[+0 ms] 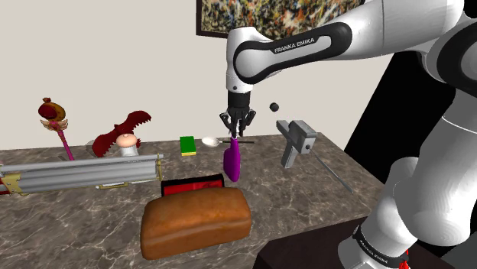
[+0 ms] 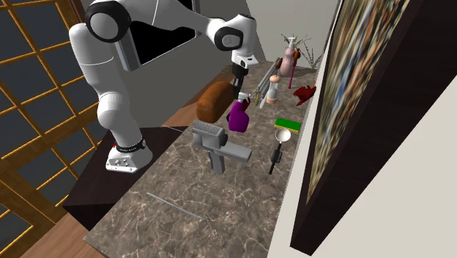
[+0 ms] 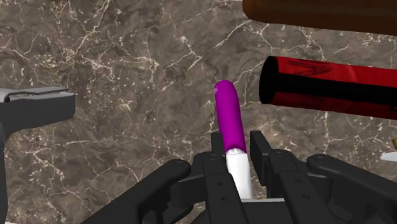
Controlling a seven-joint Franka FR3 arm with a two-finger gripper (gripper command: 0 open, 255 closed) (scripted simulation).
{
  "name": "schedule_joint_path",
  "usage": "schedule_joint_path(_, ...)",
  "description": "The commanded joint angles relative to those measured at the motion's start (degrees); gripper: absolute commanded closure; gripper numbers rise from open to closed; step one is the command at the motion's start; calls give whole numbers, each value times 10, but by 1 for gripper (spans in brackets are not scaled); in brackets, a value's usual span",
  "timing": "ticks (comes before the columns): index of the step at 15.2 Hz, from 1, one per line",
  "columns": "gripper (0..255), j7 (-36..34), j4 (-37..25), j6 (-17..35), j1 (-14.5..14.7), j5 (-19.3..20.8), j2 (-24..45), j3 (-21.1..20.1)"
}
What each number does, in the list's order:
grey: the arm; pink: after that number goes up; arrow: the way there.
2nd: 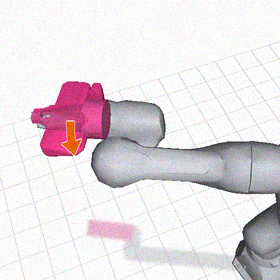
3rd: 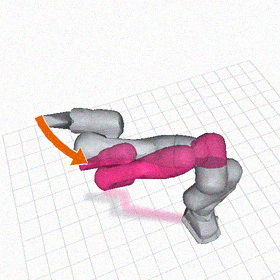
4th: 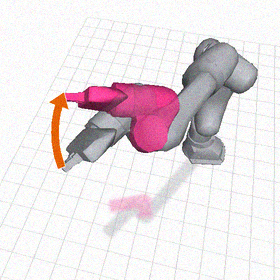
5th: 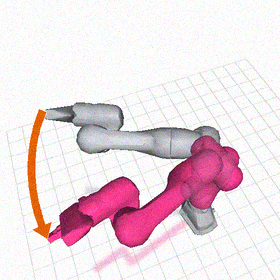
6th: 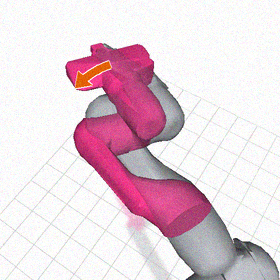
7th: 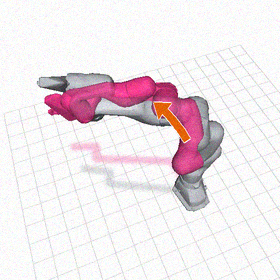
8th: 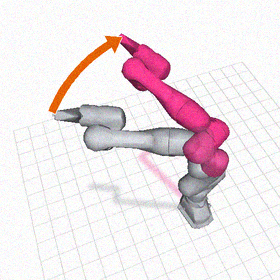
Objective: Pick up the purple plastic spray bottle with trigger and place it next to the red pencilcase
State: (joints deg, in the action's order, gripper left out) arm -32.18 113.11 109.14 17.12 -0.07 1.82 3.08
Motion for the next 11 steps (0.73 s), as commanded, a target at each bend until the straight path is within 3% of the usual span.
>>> schedule_joint_path(1, 255, 0, 0, 1, 0, 0, 0, 0)
schedule_joint_path(5, 255, 0, 0, 1, 0, 0, 0, 0)
schedule_joint_path(6, 0, 0, 0, 1, 0, 0, 0, 0)
schedule_joint_path(11, 0, 0, 1, 1, 0, 0, 0, 0)
